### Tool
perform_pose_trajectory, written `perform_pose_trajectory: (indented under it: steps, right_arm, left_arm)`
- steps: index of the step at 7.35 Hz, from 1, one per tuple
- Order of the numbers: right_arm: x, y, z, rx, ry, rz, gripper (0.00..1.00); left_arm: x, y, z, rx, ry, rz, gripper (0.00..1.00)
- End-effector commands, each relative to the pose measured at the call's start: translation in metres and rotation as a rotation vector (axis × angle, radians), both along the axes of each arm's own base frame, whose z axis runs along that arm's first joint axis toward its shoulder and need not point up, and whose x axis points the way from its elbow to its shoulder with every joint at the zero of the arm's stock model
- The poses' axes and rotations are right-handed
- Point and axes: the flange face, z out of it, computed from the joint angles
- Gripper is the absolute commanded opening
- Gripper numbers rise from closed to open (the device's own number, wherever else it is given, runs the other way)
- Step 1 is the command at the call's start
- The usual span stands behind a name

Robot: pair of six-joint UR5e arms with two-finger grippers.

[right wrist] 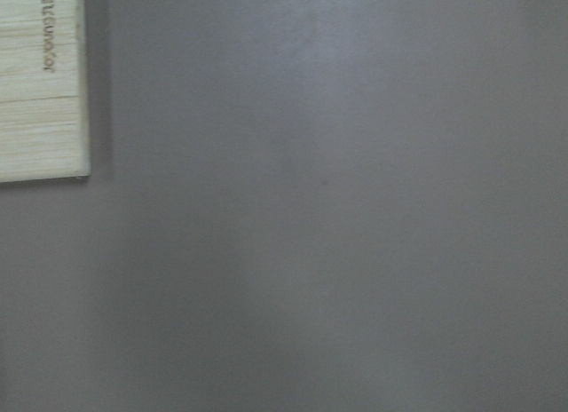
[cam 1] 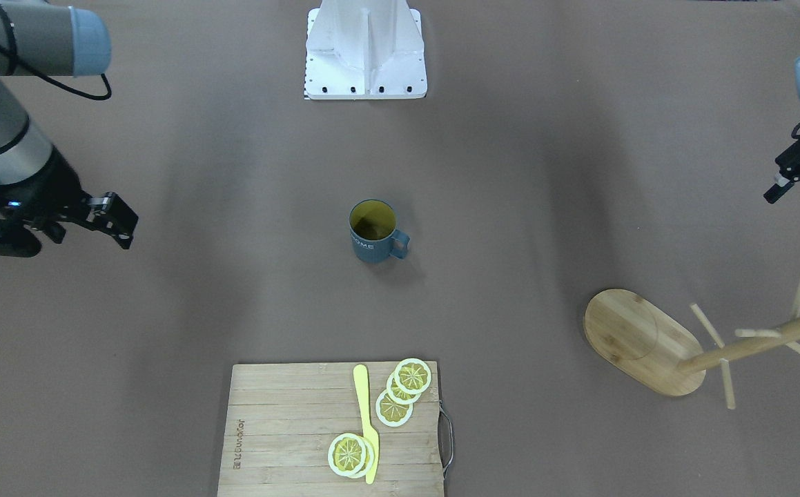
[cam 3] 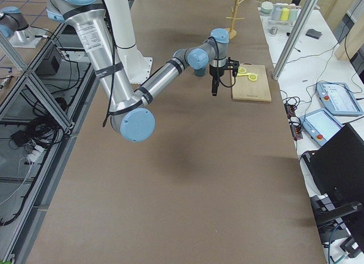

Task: Hang cup on storage rack
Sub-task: 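Release the mug upright and withdraw the right gripper while the left arm moves in, then move the left gripper to the mug and grasp its handle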

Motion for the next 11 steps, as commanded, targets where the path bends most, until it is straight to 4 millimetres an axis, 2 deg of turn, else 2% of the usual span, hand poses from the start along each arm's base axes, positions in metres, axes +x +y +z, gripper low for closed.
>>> perform_pose_trajectory:
  steps: [1,3,5,6,7,8,9,10,11]
  right_arm:
    - [0.085,0.0,0.073,0.04,0.016,-0.093,1.0]
    - [0.163,0.006,0.127,0.086,0.017,-0.146,1.0]
    - [0.222,0.023,0.178,0.111,0.028,-0.187,1.0]
    - [0.242,0.039,0.2,0.106,0.034,-0.194,1.0]
    - [0.257,0.056,0.22,0.1,0.037,-0.204,1.0]
    - [0.265,0.073,0.237,0.081,0.023,-0.205,1.0]
    - [0.268,0.089,0.253,0.094,0.019,-0.201,1.0]
    - [0.271,0.095,0.257,0.096,0.018,-0.193,1.0]
    - [0.272,0.102,0.27,0.074,0.019,-0.195,1.0]
  left_arm:
    - [0.066,0.006,-0.024,0.014,0.011,-0.016,0.99]
    - [0.138,0.008,-0.065,0.04,0.042,-0.022,0.98]
    - [0.216,0.002,-0.098,0.1,0.05,0.0,0.98]
    - [0.238,-0.004,-0.107,0.113,0.054,0.01,0.98]
    - [0.262,-0.009,-0.125,0.14,0.066,0.009,0.98]
    - [0.291,-0.002,-0.134,0.162,0.064,0.001,0.98]
    - [0.328,0.011,-0.152,0.197,0.068,-0.031,0.97]
    - [0.356,0.022,-0.155,0.215,0.058,-0.038,0.97]
    - [0.376,0.02,-0.161,0.221,0.056,-0.026,0.93]
